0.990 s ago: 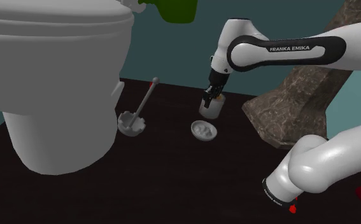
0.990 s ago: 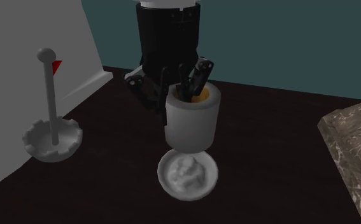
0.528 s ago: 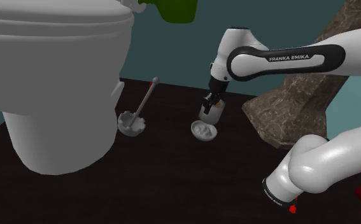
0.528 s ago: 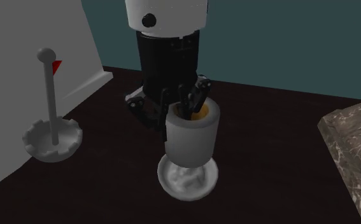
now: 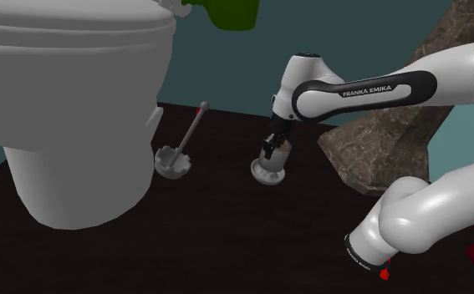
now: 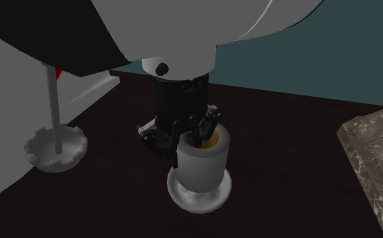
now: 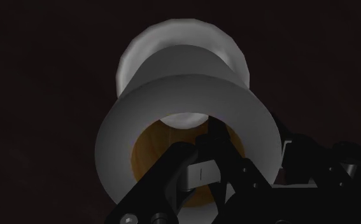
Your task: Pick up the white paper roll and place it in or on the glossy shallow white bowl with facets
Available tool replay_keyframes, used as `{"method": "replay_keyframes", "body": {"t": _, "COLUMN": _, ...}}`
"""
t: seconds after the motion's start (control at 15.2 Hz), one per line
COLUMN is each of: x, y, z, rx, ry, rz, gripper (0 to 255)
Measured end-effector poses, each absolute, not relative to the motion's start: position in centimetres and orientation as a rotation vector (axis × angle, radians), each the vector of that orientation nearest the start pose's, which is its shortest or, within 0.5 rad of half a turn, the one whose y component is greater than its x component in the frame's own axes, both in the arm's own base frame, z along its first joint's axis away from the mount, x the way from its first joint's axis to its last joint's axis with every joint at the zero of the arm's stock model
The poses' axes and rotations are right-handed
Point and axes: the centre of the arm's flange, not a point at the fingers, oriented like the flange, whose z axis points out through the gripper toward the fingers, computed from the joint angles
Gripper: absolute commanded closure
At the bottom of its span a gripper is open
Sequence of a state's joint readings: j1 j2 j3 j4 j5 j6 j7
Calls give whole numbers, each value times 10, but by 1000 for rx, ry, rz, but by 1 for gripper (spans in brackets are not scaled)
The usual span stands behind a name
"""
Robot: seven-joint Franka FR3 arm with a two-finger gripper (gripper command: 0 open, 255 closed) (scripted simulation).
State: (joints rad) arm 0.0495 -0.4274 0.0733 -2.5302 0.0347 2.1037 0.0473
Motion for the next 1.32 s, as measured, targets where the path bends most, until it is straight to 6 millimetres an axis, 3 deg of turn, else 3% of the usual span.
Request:
{"method": "replay_keyframes", "body": {"t": 0.26, "x": 404, "y": 50, "z": 403, "rx": -3141, "ry": -81, "rz": 0, "gripper": 255}}
{"method": "replay_keyframes", "body": {"t": 0.66, "x": 402, "y": 51, "z": 399, "rx": -3141, "ry": -81, "rz": -1, "gripper": 255}}
{"method": "replay_keyframes", "body": {"t": 0.73, "x": 402, "y": 51, "z": 399, "rx": -3141, "ry": -81, "rz": -1, "gripper": 0}}
{"method": "replay_keyframes", "body": {"t": 1.12, "x": 402, "y": 51, "z": 400, "rx": -3141, "ry": -81, "rz": -3, "gripper": 0}}
{"method": "replay_keyframes", "body": {"t": 1.32, "x": 404, "y": 53, "z": 428, "rx": -3141, "ry": -80, "rz": -5, "gripper": 0}}
